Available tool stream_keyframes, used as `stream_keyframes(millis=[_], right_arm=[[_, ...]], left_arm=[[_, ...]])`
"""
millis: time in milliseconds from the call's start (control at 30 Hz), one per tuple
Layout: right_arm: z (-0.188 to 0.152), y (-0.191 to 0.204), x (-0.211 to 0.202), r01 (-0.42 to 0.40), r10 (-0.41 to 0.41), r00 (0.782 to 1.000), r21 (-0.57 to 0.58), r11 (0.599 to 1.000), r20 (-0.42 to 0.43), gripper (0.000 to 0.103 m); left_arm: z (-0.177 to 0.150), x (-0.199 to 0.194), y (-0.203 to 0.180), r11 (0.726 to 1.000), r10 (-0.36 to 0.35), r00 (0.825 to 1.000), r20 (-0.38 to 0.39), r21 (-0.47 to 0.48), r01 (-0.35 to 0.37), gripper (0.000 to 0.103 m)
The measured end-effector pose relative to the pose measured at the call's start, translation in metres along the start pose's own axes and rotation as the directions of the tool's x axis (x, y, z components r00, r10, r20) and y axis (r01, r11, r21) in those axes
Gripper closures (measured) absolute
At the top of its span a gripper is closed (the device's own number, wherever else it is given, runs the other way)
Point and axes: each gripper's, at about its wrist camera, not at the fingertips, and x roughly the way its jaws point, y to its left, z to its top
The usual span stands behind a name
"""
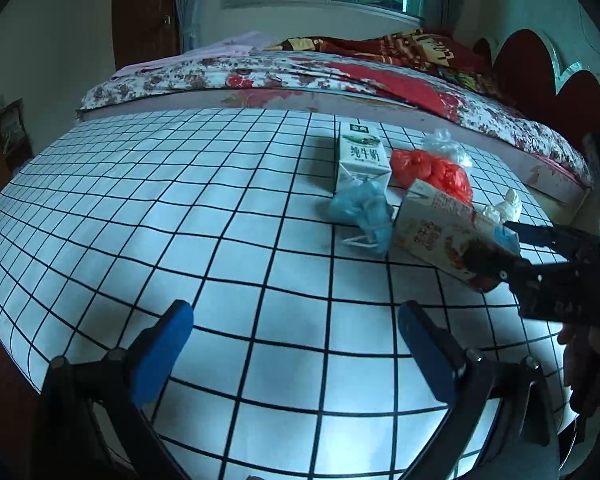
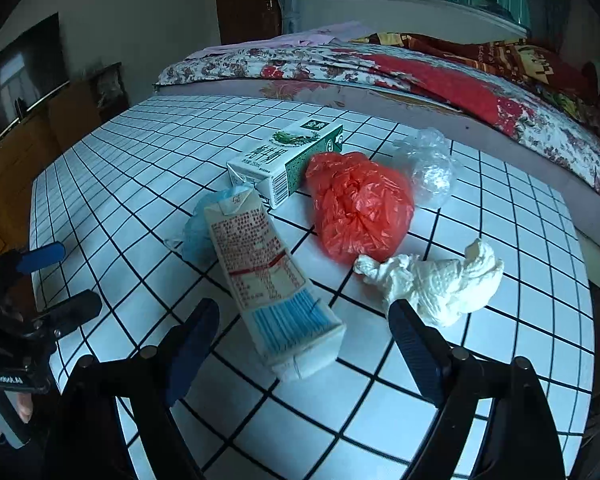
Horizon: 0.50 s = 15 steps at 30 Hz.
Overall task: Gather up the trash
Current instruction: 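Grasp the blue cloth with the left tool while the right tool grasps the white-red milk carton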
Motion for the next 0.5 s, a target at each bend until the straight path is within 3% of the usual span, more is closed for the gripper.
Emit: stream_keyframes(millis=[67,233,500], right_arm=[[0.003,0.002,0.007,-0.017,0.017,1.0,-0.008,1.0,-0.022,0.064],[0.002,0.004,-0.005,0.026,-0.026,0.999,0.006,1.0,0.035,0.065],[0.011,-0.018,0.006,0.021,-0.022,1.0,0.067,0.998,0.022,0.064]], left_arm=[[0.005,0.007,-0.001,1.0,-0.002,1.0,-0.013,0.008,0.002,0.001],[0.021,0.02,-0.012,0.999,-0.035,0.999,-0.009,0.021,0.035,0.002],[0.053,0.059,-0.041,0.992,-0.113,0.992,-0.047,0.045,0.115,0.029]])
